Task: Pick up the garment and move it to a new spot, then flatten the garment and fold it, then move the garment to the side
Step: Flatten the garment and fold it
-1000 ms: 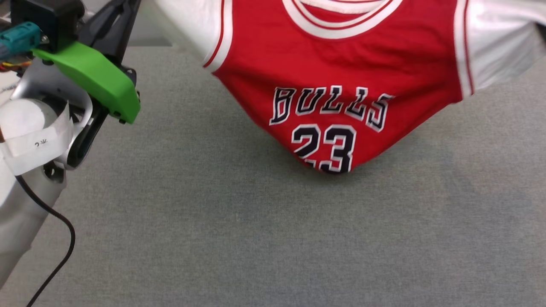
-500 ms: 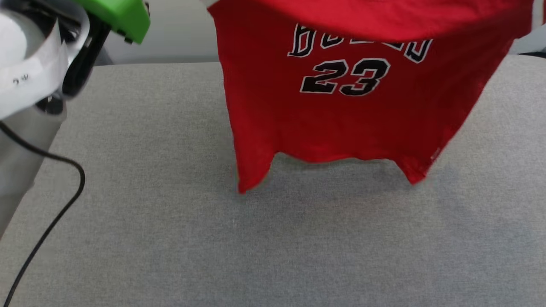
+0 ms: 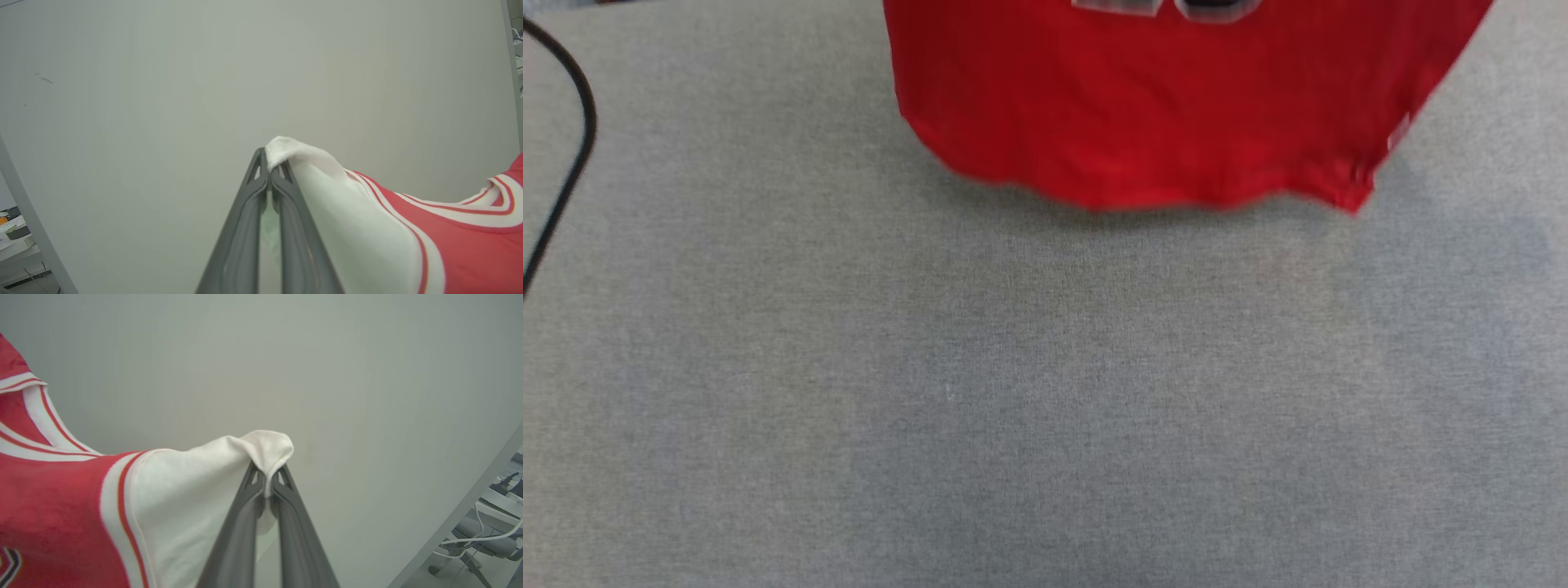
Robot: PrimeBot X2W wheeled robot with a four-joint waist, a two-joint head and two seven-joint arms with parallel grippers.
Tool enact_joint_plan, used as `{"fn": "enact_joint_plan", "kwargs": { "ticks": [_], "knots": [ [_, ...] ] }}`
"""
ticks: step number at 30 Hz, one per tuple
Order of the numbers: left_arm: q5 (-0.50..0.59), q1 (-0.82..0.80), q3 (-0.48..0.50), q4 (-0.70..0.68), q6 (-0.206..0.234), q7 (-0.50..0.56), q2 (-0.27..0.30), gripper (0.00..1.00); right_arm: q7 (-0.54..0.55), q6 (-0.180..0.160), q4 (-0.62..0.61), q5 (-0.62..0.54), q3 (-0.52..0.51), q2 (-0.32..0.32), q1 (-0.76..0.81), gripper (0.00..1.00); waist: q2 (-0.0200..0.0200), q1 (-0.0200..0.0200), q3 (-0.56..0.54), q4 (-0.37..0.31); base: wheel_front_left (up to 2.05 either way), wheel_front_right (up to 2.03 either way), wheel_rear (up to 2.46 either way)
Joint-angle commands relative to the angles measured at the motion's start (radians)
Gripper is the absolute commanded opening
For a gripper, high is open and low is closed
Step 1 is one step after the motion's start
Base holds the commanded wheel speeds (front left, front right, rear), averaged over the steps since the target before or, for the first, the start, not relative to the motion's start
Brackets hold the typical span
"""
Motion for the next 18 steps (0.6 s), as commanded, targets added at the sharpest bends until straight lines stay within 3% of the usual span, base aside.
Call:
{"fn": "enact_joint_plan", "kwargs": {
  "ticks": [1, 9, 18],
  "knots": [
    [0.013, -0.047, 0.002, 0.030, -0.011, -0.017, -0.011, 0.00, -0.015, -0.001, 0.032, -0.012, 0.015, 0.010, -0.057, 0.00, 0.0000, -0.0001, 0.096, -0.015, 0.00, 0.00, 0.00],
    [0.026, -0.210, 0.012, 0.208, -0.047, -0.096, -0.032, 0.00, -0.108, -0.001, 0.244, -0.037, 0.101, 0.073, -0.311, 0.00, 0.0000, -0.0001, 0.161, -0.025, 0.00, 0.00, 0.00],
    [-0.004, -0.207, -0.008, 0.342, -0.075, -0.159, -0.034, 0.00, -0.218, -0.001, 0.420, 0.017, 0.193, 0.128, -0.366, 0.00, 0.0000, -0.0001, 0.185, -0.030, 0.00, 0.00, 0.00]
  ]
}}
